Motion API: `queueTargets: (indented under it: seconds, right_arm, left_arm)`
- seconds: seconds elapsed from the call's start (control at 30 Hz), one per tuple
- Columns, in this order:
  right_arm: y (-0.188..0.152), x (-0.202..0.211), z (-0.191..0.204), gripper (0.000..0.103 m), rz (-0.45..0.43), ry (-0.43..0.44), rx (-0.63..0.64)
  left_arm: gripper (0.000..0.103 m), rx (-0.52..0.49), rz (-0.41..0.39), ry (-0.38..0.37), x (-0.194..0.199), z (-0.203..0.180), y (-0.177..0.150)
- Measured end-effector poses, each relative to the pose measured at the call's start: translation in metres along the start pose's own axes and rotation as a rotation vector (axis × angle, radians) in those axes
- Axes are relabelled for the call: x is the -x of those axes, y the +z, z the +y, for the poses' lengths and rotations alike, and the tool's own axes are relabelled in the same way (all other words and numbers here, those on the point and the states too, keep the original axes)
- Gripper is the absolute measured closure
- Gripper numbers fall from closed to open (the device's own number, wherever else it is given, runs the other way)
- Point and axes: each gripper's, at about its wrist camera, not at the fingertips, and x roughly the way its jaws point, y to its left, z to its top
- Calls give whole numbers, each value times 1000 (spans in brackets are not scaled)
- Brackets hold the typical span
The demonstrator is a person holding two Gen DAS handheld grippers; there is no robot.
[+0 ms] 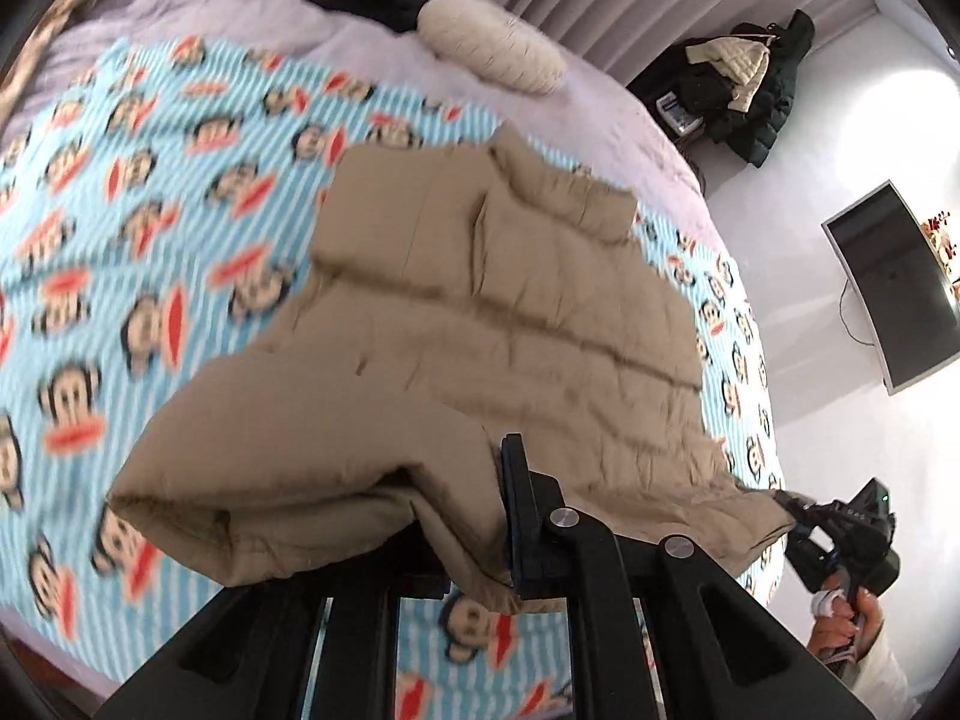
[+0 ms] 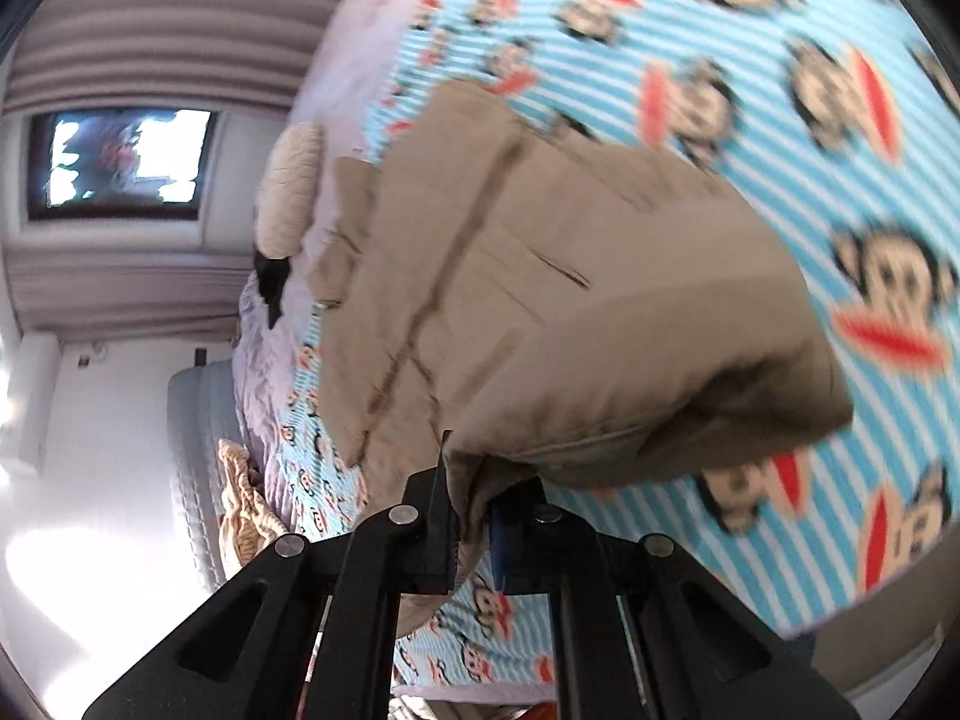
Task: Fold large clothes
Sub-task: 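Lift the held hem with both tools and fold it toward the collar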
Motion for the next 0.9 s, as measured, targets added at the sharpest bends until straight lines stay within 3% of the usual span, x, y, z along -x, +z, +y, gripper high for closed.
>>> queueTargets:
  seconds: [0.23,0.53,0.7,0.9]
  right_arm:
    - [70,-16,74,95,9,28,160]
    - [168,-76,157,95,72,-60,372]
    - [205,-128,172,95,85,-118,393]
    - [234,-198,156,95,85,-179,335]
  left_arm:
    - [89,-31,-73,59,3,-34,70]
    - [89,-88,-87,185,-51,-59,172]
    - [89,-50,-47,231,-109,-36,213]
    - [89,-82,16,293,-184,-14,235]
